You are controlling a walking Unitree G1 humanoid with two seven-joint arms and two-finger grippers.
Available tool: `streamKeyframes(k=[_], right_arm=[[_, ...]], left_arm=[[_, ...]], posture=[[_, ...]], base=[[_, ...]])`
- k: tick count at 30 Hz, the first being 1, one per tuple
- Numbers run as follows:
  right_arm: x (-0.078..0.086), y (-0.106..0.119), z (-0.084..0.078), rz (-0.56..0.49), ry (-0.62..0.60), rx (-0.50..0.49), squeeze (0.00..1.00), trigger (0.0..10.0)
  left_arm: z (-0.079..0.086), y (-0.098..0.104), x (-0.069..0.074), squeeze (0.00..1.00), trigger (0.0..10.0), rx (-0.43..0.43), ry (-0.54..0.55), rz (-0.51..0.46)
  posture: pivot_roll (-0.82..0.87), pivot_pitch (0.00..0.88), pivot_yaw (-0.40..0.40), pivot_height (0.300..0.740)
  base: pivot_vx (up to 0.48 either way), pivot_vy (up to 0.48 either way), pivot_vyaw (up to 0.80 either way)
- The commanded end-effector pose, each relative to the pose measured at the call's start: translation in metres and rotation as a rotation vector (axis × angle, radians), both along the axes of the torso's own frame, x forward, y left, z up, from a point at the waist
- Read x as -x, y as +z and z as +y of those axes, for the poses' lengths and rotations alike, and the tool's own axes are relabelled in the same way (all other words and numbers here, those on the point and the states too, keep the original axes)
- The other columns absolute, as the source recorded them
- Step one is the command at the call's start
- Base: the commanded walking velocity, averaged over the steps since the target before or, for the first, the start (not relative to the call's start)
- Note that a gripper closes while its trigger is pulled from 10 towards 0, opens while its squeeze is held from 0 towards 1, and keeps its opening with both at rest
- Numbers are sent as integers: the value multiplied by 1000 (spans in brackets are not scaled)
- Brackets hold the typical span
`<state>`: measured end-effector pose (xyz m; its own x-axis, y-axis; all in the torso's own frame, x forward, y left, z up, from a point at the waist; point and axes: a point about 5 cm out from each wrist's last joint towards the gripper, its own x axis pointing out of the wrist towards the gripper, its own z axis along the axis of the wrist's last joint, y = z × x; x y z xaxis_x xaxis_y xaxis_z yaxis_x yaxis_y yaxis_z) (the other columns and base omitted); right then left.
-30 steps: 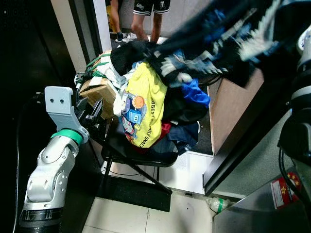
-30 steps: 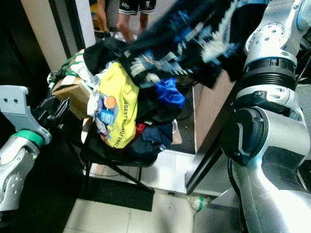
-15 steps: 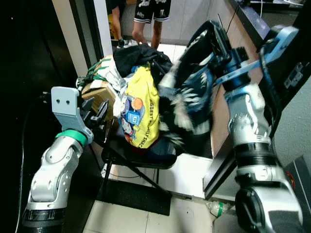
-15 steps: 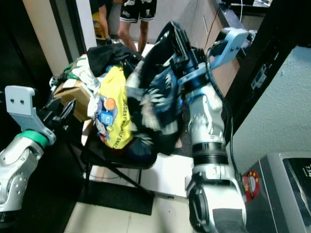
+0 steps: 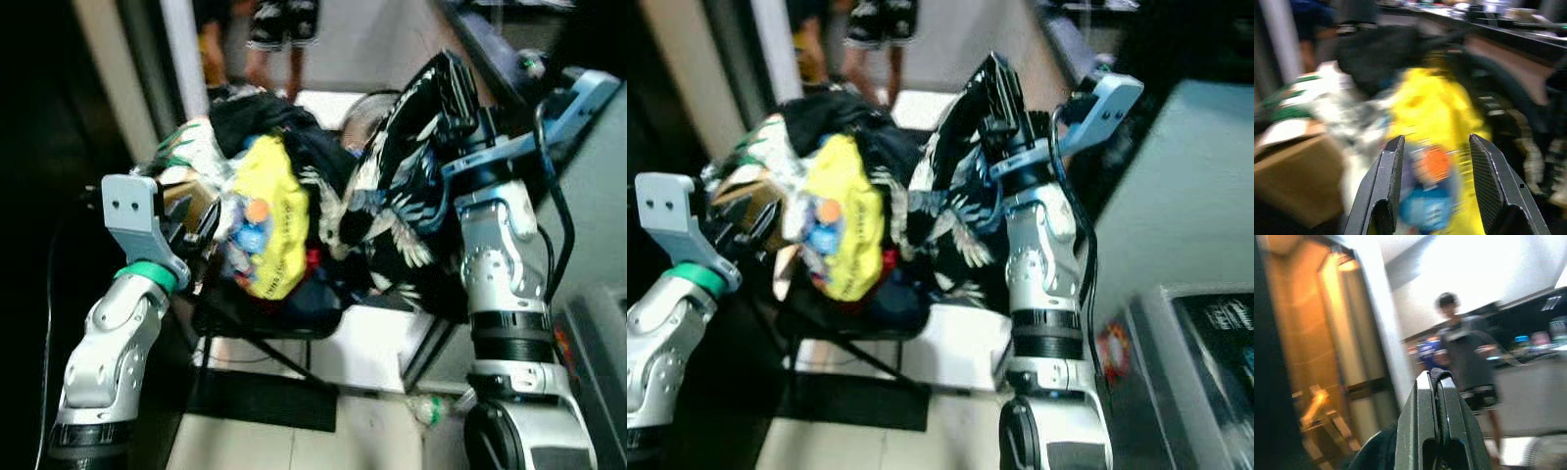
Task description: Clothes washing
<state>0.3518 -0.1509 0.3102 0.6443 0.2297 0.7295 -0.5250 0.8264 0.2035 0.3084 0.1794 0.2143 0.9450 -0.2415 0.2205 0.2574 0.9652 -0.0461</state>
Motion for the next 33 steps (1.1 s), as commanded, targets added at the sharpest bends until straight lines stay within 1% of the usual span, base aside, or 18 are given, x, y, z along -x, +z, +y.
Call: streamKeyframes(k=[1,4,11,17,19,21,22,23,24,28,33], right_arm=[[2,0,1,-1,6,-14,0,10000],[3,-6,6,22,17,-22,0,10000],[5,-11,6,43,9,-23,0,10000],[6,-10,5,51,4,-25,0,10000],[5,-1,8,33,13,-28,0,10000],[5,-1,8,33,13,-28,0,10000],[4,6,11,19,23,-28,0,10000],[4,6,11,19,23,-28,0,10000],[4,11,13,7,32,-29,0,10000],[3,17,16,-4,43,-29,0,10000],[3,20,21,-9,63,-26,0,10000]], left_arm=[[-2,1,2,0,10000,-11,-14,-9],[-2,1,3,0,10000,-17,-17,-8],[-3,0,4,0,10000,-21,-23,-8],[-4,0,4,0,10000,-22,-27,-9],[-3,1,3,0,10000,-22,-26,-11],[-3,1,3,0,10000,-22,-26,-11],[-3,2,3,0,10000,-18,-25,-12],[-3,2,3,0,10000,-18,-25,-12],[-3,2,3,0,10000,-14,-21,-12],[-2,3,5,0,10000,-6,-10,-15],[5,7,6,0,10000,-2,25,-34]], posture=[[69,3,47,740],[80,2,40,740],[78,4,40,740],[79,4,39,740],[79,3,37,740],[79,3,37,740],[81,3,36,740],[81,3,36,740],[81,3,36,740],[87,2,30,740],[92,2,24,740]], base=[[0,0,-800],[0,0,-800],[0,0,-800],[0,0,-800],[0,0,-800],[0,0,-800],[0,0,-800],[0,0,-800],[0,0,-800],[0,0,-800],[0,0,-800]])
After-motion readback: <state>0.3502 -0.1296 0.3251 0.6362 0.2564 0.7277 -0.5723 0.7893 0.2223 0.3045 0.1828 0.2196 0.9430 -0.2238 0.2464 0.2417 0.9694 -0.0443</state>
